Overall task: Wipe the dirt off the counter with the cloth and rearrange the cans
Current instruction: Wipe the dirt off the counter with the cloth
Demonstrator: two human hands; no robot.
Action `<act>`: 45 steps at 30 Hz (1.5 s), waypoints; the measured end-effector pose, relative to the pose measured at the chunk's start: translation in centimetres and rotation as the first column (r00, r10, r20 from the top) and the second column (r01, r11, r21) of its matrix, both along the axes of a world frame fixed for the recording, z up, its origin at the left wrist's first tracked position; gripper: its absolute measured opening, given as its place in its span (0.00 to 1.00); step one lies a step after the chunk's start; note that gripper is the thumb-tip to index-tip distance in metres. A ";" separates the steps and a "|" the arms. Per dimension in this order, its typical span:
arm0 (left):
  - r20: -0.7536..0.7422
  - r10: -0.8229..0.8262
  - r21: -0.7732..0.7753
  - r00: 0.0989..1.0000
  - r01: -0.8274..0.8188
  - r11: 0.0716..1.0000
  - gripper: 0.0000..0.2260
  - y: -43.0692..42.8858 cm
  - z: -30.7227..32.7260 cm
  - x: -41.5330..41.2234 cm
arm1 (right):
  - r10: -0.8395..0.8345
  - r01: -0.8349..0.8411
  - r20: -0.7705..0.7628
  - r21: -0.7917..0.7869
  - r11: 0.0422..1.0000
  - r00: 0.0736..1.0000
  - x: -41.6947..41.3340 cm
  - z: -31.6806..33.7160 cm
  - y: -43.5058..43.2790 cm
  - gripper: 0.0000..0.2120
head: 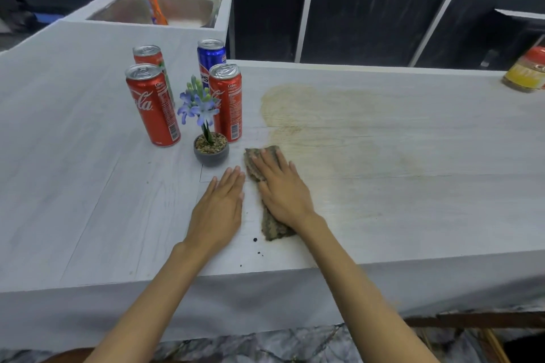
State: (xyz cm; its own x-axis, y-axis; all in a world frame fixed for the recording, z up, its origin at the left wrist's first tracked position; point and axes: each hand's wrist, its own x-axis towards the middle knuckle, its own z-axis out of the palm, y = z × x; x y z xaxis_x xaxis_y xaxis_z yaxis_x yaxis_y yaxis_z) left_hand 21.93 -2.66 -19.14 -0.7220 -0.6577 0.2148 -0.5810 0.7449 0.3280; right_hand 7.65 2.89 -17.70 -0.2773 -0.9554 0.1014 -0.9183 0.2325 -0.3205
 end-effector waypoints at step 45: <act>-0.003 0.075 0.003 0.997 -0.075 0.997 0.21 -4.6 -0.1 -8.7 | -0.052 0.053 -0.015 0.081 0.995 0.999 -14.3 0.6 -5.3 0.24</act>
State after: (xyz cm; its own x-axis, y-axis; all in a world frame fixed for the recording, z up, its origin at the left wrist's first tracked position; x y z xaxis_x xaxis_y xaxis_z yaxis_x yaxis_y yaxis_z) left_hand 13.25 -7.29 -19.27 -0.6697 -0.7109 0.2146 -0.6344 0.6980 0.3322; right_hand -6.69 -2.45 -17.08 -0.3262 -0.9449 0.0281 -0.9080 0.3049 -0.2873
